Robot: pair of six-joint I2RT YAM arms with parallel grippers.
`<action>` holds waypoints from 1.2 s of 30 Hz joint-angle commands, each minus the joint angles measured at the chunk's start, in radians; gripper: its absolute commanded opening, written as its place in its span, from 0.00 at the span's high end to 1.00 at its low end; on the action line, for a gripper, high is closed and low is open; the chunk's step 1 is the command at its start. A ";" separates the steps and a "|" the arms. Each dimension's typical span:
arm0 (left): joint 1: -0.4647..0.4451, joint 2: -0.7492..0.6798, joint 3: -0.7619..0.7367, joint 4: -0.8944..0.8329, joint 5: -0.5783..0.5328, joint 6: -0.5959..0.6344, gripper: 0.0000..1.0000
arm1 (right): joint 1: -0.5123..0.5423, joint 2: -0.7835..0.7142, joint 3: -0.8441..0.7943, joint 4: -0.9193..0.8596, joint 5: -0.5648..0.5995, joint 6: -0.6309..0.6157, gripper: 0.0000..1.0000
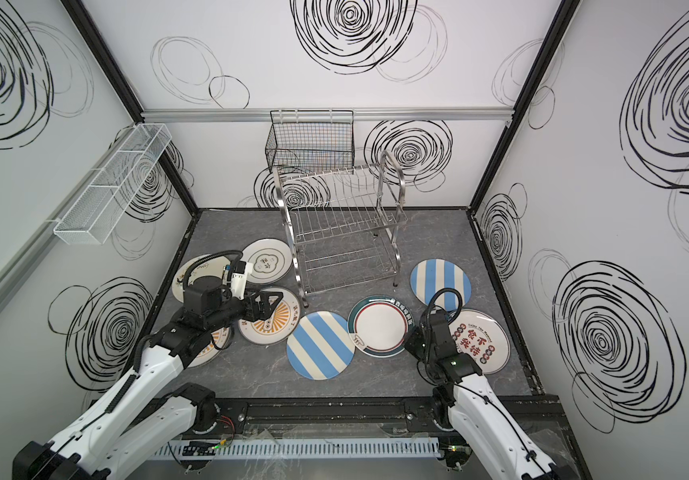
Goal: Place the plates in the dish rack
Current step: 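Grasp the green-rimmed plate's edge with the right gripper and tilt it up, then lift the green-rimmed plate upright and carry it toward the dish rack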
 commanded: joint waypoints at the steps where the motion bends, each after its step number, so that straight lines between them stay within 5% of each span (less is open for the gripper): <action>1: 0.002 -0.007 0.011 0.018 -0.008 0.001 0.04 | -0.009 -0.009 -0.028 -0.059 0.021 -0.011 1.00; 24: 0.008 0.008 0.021 0.036 0.020 -0.004 0.04 | -0.013 -0.009 0.413 -0.382 0.110 -0.216 1.00; 36: 0.013 0.077 0.122 0.054 0.021 0.045 0.04 | -0.013 0.002 0.571 -0.435 -0.023 -0.350 1.00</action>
